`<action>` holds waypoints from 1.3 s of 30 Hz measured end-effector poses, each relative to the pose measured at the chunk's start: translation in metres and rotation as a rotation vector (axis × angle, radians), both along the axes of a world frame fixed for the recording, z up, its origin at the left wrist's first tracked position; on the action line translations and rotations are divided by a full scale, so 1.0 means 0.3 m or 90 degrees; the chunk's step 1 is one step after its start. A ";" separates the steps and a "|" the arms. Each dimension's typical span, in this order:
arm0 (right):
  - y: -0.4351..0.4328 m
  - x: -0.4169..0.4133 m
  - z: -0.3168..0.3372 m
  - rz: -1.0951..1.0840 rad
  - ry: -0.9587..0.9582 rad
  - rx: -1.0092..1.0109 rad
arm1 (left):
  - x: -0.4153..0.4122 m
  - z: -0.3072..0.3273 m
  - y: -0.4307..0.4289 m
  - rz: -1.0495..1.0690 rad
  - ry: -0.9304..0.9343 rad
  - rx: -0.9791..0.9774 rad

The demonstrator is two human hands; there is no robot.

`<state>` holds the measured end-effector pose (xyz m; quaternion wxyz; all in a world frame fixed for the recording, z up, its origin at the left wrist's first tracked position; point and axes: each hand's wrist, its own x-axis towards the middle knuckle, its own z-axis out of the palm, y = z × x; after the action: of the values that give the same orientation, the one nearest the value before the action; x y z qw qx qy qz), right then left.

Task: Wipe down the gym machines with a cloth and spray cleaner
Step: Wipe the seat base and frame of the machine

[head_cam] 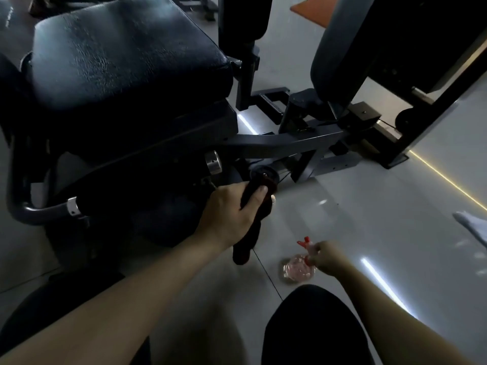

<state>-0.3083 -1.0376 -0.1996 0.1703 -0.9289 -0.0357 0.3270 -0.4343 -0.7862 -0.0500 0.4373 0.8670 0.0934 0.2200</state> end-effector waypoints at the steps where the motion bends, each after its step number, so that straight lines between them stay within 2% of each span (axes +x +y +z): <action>1: 0.005 0.001 0.013 0.036 0.006 -0.023 | 0.000 -0.006 0.005 0.002 0.033 -0.044; 3: 0.032 0.008 0.075 0.090 -0.024 -0.080 | -0.006 -0.019 0.016 -0.004 0.093 -0.136; 5: 0.069 0.013 0.163 0.078 -0.129 -0.097 | -0.012 -0.014 0.027 -0.039 0.144 -0.264; 7: 0.127 -0.007 0.279 0.055 -0.224 -0.001 | -0.017 0.000 0.040 -0.092 0.195 -0.383; 8: 0.160 -0.025 0.331 0.048 -0.216 0.096 | -0.020 0.007 0.047 -0.112 0.218 -0.411; 10: 0.229 -0.085 0.429 0.021 -0.049 0.364 | -0.025 0.011 0.067 -0.154 0.244 -0.418; 12: 0.277 -0.152 0.474 -0.019 0.176 0.545 | -0.029 0.005 0.090 -0.219 0.270 -0.419; 14: 0.301 -0.200 0.469 -0.025 0.300 0.591 | -0.029 -0.009 0.106 -0.264 0.293 -0.393; 17: 0.312 -0.238 0.456 -0.036 0.333 0.591 | -0.011 -0.024 0.117 -0.230 0.295 -0.343; 24: 0.191 -0.176 0.543 0.027 0.205 0.504 | 0.037 -0.037 0.131 -0.247 0.216 -0.303; 29: 0.135 -0.143 0.616 -0.009 0.151 0.615 | 0.052 -0.025 0.116 -0.213 0.130 -0.287; 32: 0.155 -0.135 0.626 -0.120 0.098 0.682 | 0.063 -0.016 0.102 -0.212 0.119 -0.294; 34: 0.188 -0.151 0.613 -0.204 0.041 0.730 | 0.066 -0.012 0.098 -0.187 0.116 -0.285; 36: 0.235 -0.176 0.582 -0.223 -0.061 0.770 | 0.070 -0.009 0.099 -0.155 0.119 -0.296; 39: 0.327 -0.184 0.522 -0.197 -0.263 0.704 | 0.082 -0.010 0.106 -0.084 0.118 -0.363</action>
<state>-0.3634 -0.9395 -0.0431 0.6627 -0.7413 -0.0968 0.0445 -0.4096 -0.7543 -0.0532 0.6660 0.7298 0.1339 0.0762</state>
